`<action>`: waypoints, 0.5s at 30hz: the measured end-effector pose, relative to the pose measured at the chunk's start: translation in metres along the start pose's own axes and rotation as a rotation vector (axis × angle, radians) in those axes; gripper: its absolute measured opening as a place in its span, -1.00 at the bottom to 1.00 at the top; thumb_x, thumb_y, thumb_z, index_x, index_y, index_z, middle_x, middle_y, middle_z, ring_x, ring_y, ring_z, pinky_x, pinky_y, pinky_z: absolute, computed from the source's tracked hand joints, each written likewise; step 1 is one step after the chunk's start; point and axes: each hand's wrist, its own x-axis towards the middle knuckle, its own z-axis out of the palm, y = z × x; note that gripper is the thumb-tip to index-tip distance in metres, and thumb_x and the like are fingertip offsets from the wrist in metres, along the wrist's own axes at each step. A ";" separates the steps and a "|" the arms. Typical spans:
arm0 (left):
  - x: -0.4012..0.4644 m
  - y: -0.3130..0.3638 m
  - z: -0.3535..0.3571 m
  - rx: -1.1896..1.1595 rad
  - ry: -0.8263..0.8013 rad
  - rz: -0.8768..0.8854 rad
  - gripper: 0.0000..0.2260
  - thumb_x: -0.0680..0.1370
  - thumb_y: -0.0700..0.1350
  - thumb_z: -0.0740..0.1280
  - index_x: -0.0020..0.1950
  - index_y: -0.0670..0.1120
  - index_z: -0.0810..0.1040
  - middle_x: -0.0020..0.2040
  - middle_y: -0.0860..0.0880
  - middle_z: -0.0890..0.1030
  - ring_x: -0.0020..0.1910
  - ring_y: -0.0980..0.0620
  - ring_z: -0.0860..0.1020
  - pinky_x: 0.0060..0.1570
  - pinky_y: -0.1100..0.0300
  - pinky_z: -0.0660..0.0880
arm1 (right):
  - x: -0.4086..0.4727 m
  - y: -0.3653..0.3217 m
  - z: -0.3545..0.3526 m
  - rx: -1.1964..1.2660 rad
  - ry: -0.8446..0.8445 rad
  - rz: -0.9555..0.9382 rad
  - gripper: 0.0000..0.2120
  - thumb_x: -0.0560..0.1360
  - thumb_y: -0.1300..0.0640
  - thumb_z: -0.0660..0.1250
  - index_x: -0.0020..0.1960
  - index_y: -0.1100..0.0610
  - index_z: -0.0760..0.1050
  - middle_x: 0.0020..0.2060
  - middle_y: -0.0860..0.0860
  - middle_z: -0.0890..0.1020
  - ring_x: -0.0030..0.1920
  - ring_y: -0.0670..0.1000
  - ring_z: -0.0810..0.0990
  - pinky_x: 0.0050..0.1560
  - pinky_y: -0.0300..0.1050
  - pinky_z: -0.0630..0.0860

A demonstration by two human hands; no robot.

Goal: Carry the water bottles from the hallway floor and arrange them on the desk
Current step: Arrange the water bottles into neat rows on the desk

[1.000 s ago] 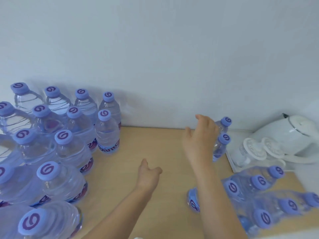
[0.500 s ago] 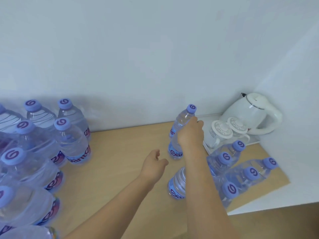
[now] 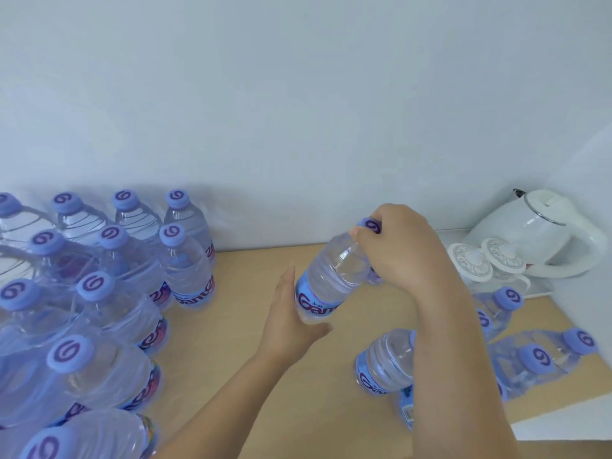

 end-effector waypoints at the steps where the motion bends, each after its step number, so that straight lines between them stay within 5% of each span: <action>1: -0.003 -0.001 -0.006 -0.034 0.062 0.017 -0.30 0.24 -0.21 0.54 0.29 0.11 0.34 0.19 0.22 0.48 0.14 0.23 0.49 -0.06 0.31 0.48 | 0.000 -0.010 0.000 0.038 -0.017 -0.031 -0.71 0.51 0.09 0.23 -0.34 0.14 0.25 -0.43 -0.02 0.35 -0.39 0.02 0.33 -0.37 -0.13 0.20; 4: -0.020 -0.007 -0.023 -0.144 0.150 -0.046 -0.50 0.17 -0.19 0.57 0.01 0.10 0.48 -0.16 0.14 0.63 -0.24 0.23 0.60 -0.35 0.39 0.46 | 0.004 -0.035 0.013 0.246 -0.082 -0.090 -0.75 0.46 -0.03 0.33 -0.12 0.17 0.45 -0.27 0.00 0.51 -0.25 0.06 0.47 -0.28 -0.14 0.34; 7: -0.037 -0.011 -0.038 -0.310 0.117 -0.115 -0.50 0.07 -0.08 0.56 -0.02 -0.03 0.56 -0.20 0.02 0.68 -0.27 0.14 0.63 -0.32 0.35 0.50 | 0.009 -0.051 0.038 0.350 -0.388 -0.052 -0.35 0.38 -0.17 0.40 0.33 0.11 0.29 0.01 -0.03 0.49 0.03 -0.01 0.51 -0.04 -0.13 0.42; 10: -0.047 -0.013 -0.055 -0.383 0.135 -0.151 -0.48 0.01 -0.03 0.53 -0.06 -0.05 0.59 -0.21 0.00 0.69 -0.25 0.11 0.64 -0.29 0.30 0.53 | 0.006 -0.056 0.070 0.313 -0.556 -0.104 -0.51 0.37 -0.20 0.41 0.03 0.16 0.39 -0.17 -0.03 0.46 -0.17 -0.01 0.50 -0.11 -0.01 0.51; 15: -0.057 -0.025 -0.081 -0.384 0.225 -0.209 -0.55 0.08 -0.18 0.53 -0.06 -0.06 0.58 -0.22 0.01 0.69 -0.25 0.10 0.63 -0.28 0.27 0.54 | 0.008 -0.074 0.102 0.294 -0.551 -0.265 -0.57 0.27 -0.25 0.44 -0.23 0.04 0.35 -0.33 -0.10 0.44 -0.36 -0.11 0.44 -0.33 -0.20 0.39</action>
